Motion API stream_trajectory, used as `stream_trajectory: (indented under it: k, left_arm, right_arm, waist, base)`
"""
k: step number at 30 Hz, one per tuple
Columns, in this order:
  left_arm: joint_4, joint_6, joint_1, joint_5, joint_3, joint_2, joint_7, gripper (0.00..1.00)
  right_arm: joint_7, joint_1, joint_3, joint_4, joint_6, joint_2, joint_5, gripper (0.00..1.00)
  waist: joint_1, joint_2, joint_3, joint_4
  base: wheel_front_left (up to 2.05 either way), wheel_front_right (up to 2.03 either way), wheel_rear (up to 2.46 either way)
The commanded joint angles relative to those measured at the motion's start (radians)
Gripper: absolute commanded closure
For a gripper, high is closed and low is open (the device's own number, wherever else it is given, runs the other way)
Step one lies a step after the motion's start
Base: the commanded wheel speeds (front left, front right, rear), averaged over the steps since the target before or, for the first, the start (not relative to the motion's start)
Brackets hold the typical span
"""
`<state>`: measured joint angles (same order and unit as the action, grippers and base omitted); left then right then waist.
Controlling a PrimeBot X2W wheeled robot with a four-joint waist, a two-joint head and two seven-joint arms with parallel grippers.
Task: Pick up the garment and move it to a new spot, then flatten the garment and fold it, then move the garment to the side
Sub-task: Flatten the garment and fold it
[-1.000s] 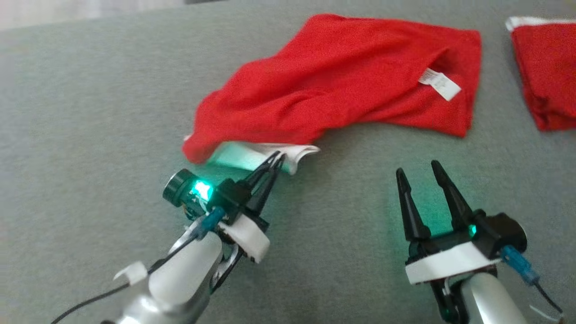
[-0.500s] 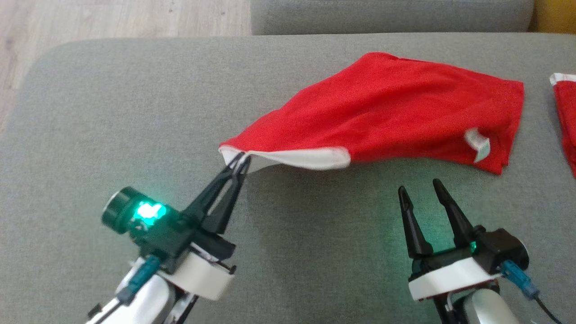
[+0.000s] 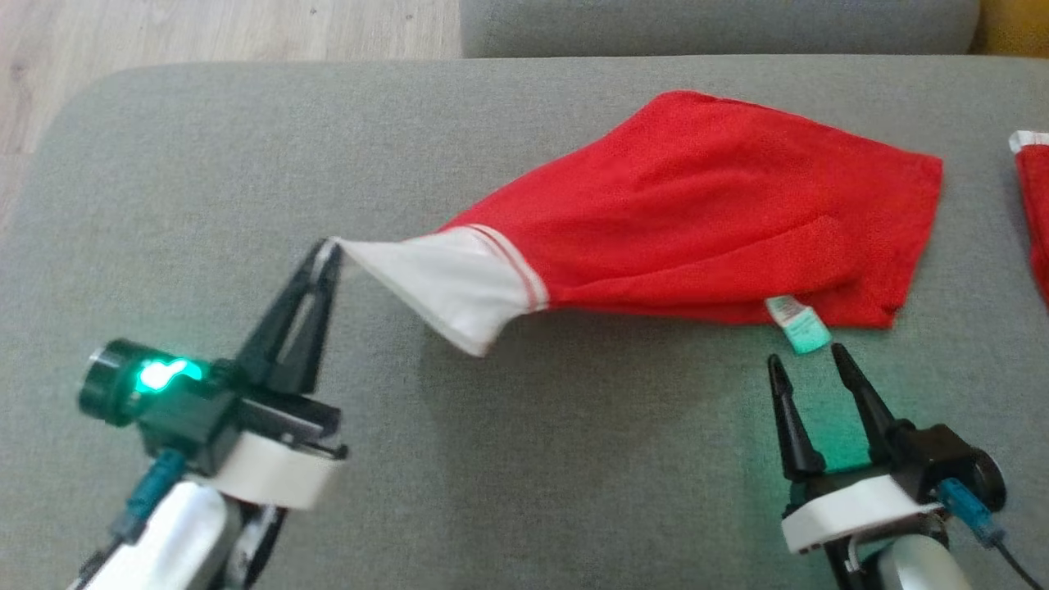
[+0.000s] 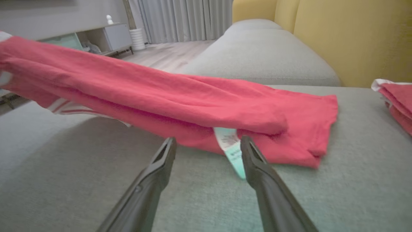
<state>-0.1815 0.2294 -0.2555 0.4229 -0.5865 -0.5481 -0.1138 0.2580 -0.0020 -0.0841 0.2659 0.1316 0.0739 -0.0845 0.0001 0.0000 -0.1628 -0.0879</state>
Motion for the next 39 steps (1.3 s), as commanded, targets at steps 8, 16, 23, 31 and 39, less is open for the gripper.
stream_trajectory:
  k: [8, 16, 23, 31, 39]
  left_arm:
    - [-0.007, 0.023, -0.022, 0.019, 0.102, -0.072, -0.025, 1.0]
    - [0.003, 0.009, -0.057, 0.013, 0.085, -0.059, -0.029, 1.0]
    - [0.02, -0.007, -0.106, 0.004, 0.067, -0.038, -0.035, 1.0]
    - [0.025, -0.015, -0.128, 0.005, 0.07, -0.042, -0.044, 1.0]
    - [-0.138, -0.017, -0.09, 0.078, 0.13, -0.111, 0.006, 1.0]
  right_arm:
    - [0.004, -0.118, 0.051, 0.09, -0.001, 0.007, 0.053, 0.0]
    - [0.004, -0.295, 0.062, 0.329, -0.001, 0.067, 0.118, 0.0]
    - [-0.029, -0.439, 0.061, 0.534, -0.001, 0.08, 0.141, 0.27]
    - [-0.005, -0.449, 0.051, 0.526, -0.001, 0.08, 0.124, 1.0]
    - [-0.123, -0.274, 0.021, 0.17, -0.001, 0.172, -0.029, 1.0]
  waist:
    - [-0.0001, 0.0, -0.021, -0.007]
    - [-0.0001, 0.0, -0.063, -0.039]
    - [-0.0001, 0.0, -0.107, -0.066]
    - [-0.0001, 0.0, -0.082, -0.05]
    - [-0.0001, 0.0, -0.026, 0.011]
  base:
    - [0.0, 0.0, 0.0]
    - [0.0, 0.0, 0.0]
    - [0.0, 0.0, 0.0]
    - [0.0, 0.0, 0.0]
    - [0.0, 0.0, 0.0]
